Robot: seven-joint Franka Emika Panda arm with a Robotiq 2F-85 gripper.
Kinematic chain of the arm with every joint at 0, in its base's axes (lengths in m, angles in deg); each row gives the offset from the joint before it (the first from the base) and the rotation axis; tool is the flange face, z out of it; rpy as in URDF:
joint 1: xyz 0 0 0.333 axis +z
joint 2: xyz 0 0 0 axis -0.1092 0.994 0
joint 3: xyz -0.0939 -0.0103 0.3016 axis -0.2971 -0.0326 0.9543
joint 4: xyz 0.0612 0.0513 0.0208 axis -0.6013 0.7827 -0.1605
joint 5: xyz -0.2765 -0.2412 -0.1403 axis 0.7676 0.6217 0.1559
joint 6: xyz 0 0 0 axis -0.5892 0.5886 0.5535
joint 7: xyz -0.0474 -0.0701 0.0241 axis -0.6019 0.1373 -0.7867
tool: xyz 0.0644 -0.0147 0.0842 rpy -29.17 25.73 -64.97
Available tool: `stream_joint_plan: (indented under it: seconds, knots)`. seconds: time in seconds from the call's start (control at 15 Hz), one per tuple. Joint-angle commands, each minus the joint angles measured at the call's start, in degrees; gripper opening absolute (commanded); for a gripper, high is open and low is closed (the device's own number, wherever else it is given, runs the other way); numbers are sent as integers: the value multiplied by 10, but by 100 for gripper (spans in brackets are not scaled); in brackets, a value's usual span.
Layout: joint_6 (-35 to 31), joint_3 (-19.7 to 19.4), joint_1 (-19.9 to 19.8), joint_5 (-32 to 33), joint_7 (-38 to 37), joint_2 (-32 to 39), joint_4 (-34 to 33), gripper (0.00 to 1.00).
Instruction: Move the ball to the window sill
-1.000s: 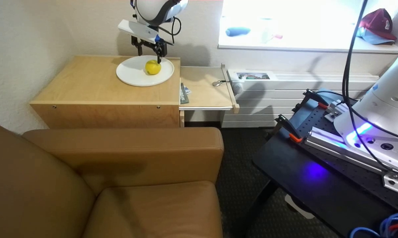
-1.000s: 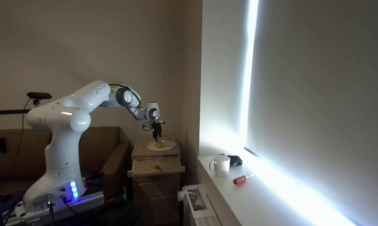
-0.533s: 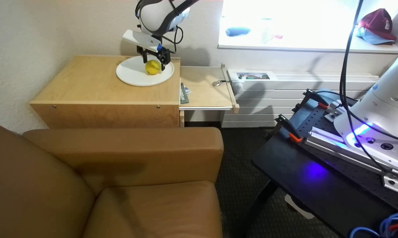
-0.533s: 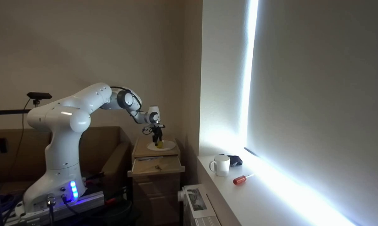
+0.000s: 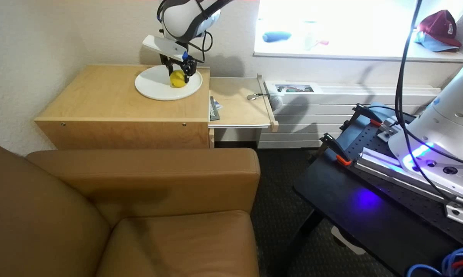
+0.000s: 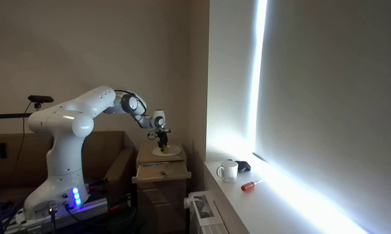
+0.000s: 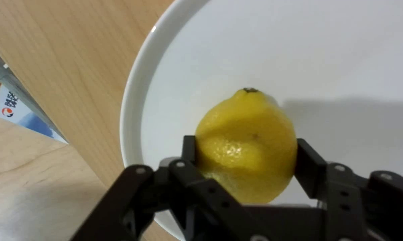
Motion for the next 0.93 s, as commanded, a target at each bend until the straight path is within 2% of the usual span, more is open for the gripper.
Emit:
stream_joint_plan:
  seconds: [0.0, 0.47, 0.6, 0.87]
  knots:
    - [-18, 1, -3, -3, 0, 2, 4, 46]
    - [-54, 3, -7, -2, 11, -22, 25, 44]
    - [-65, 1, -9, 8, 37, -62, 61, 44]
    - [-37, 6, -30, 14, 135, -159, 147, 44]
